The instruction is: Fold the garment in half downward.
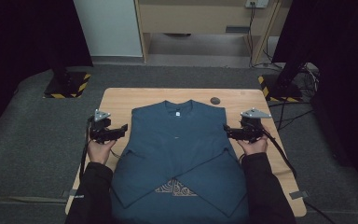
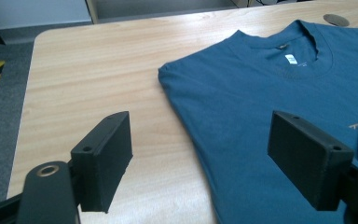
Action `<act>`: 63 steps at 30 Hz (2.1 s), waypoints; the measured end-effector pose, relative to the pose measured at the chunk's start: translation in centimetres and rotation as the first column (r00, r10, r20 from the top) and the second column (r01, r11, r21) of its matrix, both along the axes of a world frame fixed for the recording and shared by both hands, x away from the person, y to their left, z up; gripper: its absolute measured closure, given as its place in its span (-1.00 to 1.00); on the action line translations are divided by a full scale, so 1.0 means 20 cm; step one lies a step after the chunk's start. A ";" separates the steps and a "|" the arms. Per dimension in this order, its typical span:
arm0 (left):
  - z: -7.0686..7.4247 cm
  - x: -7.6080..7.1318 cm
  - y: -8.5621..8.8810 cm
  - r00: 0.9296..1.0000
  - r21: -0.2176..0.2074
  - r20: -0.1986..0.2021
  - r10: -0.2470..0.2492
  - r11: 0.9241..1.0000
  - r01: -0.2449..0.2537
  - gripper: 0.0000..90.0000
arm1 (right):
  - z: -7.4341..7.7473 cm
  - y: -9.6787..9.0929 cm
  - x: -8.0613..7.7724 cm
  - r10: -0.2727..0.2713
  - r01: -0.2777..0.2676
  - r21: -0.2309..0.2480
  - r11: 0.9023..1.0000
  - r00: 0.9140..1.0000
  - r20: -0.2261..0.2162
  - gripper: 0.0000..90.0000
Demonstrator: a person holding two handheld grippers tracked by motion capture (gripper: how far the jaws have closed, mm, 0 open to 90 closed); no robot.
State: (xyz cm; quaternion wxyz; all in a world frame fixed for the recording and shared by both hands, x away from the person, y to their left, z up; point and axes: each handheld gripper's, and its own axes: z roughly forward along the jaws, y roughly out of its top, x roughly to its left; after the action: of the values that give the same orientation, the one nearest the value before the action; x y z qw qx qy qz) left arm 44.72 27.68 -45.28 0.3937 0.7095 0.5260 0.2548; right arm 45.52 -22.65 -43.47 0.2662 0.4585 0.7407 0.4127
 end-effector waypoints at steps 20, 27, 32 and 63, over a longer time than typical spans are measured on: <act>-0.06 0.21 -0.07 0.999 -0.001 -0.020 0.026 1.000 -0.027 -0.55 | -0.06 0.01 0.20 -0.033 0.035 0.038 0.999 0.999 -0.033 -0.74; -0.08 0.27 -0.09 0.999 0.008 -0.024 0.030 1.000 -0.030 -0.55 | -0.08 0.03 0.25 -0.047 0.049 0.052 0.997 0.998 -0.048 -0.73; -0.15 0.34 -0.12 0.997 0.015 -0.069 0.032 0.999 -0.031 -0.56 | -0.13 0.07 0.31 -0.057 0.060 0.051 0.997 0.996 -0.073 -0.72; -0.41 0.41 -0.14 0.991 0.077 -0.119 0.056 0.996 -0.047 -0.40 | -0.50 0.07 0.46 -0.073 0.075 -0.002 0.997 0.972 -0.225 -0.38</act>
State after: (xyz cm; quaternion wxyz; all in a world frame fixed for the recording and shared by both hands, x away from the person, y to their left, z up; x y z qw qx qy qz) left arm 53.01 24.91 -53.55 0.3278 0.7239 0.5573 0.2409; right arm 54.78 -21.22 -53.50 0.1945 0.5303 0.7472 0.3502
